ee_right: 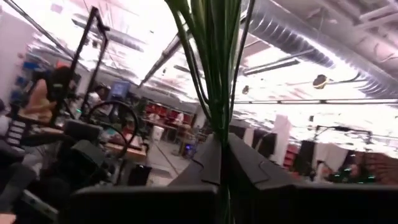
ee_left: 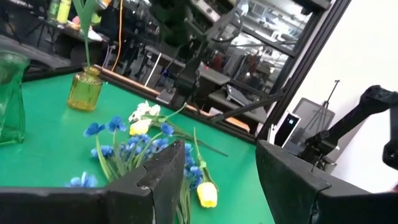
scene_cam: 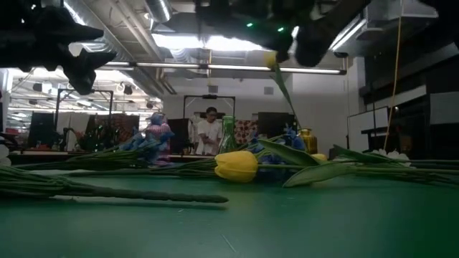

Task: Sort flowers into vase by color
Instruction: Put the center white flower into the violet vase

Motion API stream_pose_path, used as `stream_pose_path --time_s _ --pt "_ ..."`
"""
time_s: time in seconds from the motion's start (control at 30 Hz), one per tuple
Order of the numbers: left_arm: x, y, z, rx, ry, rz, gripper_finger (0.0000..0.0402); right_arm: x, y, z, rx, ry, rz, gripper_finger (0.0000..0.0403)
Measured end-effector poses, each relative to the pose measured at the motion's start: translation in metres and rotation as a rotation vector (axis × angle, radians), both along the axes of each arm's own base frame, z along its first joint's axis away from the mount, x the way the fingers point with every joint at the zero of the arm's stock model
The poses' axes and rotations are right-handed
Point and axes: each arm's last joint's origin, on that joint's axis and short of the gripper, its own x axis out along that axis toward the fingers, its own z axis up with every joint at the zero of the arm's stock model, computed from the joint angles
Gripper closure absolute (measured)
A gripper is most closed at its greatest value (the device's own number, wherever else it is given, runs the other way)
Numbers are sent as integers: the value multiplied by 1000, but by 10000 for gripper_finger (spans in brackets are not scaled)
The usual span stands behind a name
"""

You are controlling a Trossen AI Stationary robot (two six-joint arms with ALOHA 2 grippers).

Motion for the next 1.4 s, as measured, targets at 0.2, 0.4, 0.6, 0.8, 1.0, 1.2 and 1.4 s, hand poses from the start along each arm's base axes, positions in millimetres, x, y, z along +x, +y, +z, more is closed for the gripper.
stream_pose_path --time_s 0.2,0.4,0.6,0.8,1.0,1.2,1.4 --pt "0 0 0 0 1 1 208 39 -14 -1 -11 -54 38 394" --pt "0 0 -3 3 35 1 208 68 -30 -2 22 -88 86 394" --pt "0 0 -3 21 34 1 208 86 -40 -7 28 -107 101 394" --pt "0 0 -3 29 35 0 208 92 -52 -22 46 -57 84 394" --pt "0 0 -3 29 34 0 208 89 -70 -24 50 -37 48 394" --pt "0 0 -3 29 34 0 208 87 -79 -28 55 -49 23 394" --pt "0 0 -3 29 34 0 208 90 -80 -56 121 -86 42 394"
